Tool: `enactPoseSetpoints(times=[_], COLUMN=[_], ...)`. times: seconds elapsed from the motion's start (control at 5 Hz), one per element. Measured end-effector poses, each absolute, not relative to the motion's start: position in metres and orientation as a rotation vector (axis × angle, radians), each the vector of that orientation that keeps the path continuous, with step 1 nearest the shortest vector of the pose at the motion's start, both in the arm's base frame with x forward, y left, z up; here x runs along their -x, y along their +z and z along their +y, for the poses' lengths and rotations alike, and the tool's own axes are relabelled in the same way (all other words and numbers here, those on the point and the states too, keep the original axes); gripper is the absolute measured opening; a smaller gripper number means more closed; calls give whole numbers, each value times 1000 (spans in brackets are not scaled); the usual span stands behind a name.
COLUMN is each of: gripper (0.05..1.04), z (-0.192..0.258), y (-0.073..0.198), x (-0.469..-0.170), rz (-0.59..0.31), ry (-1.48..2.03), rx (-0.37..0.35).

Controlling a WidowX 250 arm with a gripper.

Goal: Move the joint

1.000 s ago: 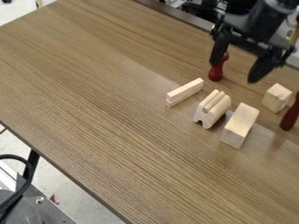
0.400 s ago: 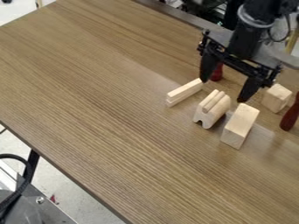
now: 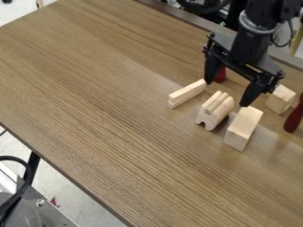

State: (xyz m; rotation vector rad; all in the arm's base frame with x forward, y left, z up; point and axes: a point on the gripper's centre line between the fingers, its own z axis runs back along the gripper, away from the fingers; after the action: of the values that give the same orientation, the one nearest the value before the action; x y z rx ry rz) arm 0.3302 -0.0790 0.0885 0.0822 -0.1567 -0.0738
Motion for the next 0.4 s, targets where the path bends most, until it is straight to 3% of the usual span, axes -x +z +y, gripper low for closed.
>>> enactPoseSetpoints(times=[0.4], gripper=[1000], z=[-79], y=[73], x=[-336], rz=[-132], ry=[-105], rx=[-74])
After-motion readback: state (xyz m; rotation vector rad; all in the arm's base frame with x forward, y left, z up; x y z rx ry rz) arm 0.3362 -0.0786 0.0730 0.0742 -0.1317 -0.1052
